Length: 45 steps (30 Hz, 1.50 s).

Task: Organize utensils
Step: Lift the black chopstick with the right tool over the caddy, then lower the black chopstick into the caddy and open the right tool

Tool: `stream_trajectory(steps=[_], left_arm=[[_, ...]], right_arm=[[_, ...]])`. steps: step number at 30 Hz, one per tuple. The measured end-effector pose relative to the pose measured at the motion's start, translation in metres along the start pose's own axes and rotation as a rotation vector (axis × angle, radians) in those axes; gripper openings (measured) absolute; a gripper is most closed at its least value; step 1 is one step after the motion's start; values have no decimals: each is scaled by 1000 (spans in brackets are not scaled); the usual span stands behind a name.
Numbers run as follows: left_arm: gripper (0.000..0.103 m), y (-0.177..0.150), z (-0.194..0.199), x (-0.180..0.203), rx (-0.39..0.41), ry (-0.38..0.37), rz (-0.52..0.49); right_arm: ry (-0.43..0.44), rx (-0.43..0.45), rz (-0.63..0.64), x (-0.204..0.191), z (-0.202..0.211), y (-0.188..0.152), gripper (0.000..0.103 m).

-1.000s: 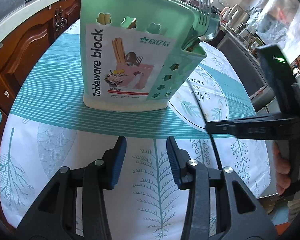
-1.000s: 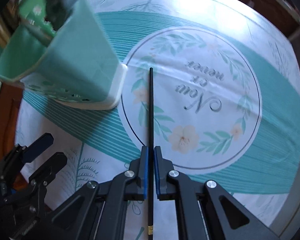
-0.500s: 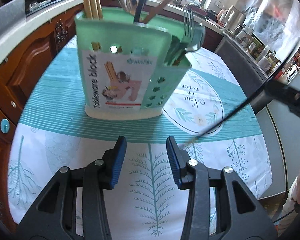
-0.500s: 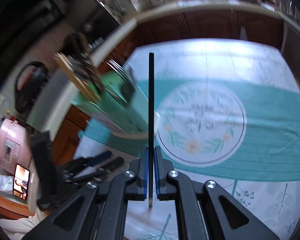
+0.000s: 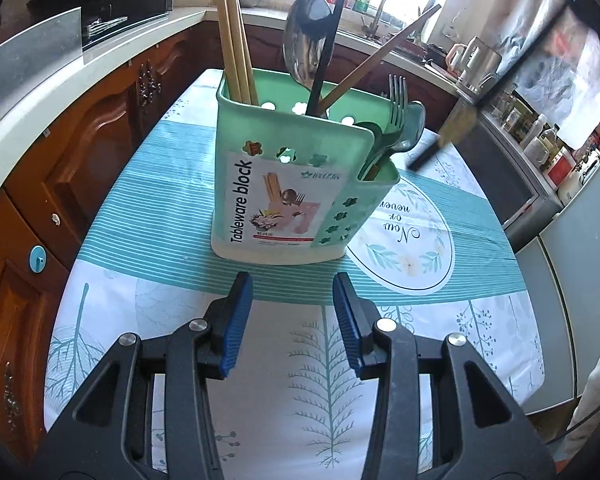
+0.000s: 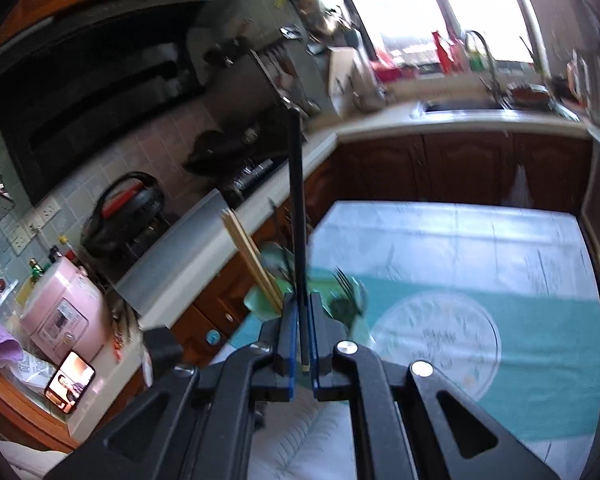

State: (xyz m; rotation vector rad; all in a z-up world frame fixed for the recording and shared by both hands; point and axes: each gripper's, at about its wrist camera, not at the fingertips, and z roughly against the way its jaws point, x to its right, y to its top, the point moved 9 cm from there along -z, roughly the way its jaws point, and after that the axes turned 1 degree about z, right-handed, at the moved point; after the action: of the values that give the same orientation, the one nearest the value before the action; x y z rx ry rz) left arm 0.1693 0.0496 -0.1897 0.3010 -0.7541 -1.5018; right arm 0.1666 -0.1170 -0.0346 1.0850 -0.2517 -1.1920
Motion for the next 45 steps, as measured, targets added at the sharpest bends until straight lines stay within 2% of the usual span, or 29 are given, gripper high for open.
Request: stream_trajectory(steps=[5,11,21,26,31,34,39,40,43,45], left_arm=[[38,-1,-6,-1,-1,-6,3],[38,-1,-10,-9,-2,-5,11],[38,5,-12,-16,4,-7,23],[38,6,-13,-19,5,-9,29],[38,5,-14,-22,1,-6,36],[38,4,-15,-22,-1,-5,39],[38,4,-14,-21,1,-6,34],[38,4,-14,-21,1,-5,34],[38,4,-14,-20,-1,-5,32],[38,3,-14,-18,-4,-5,28]], right_arm=[[15,70,72,-27,4,30,4],[13,117,114,-43,-12,46,4],[1,149,107,-40,-43,56,4],[-26,140,145,-42,-63,47,4],[-68,111,221,-46,-87,28,4],[-72,46,239,-45,-105,8,4],[-76,-98,217,-34,-144,-30,4],[-77,-104,213,-33,-149,-33,0],[-48,-152,163,-29,-160,-42,0],[-39,-142,155,-29,-160,-42,0]])
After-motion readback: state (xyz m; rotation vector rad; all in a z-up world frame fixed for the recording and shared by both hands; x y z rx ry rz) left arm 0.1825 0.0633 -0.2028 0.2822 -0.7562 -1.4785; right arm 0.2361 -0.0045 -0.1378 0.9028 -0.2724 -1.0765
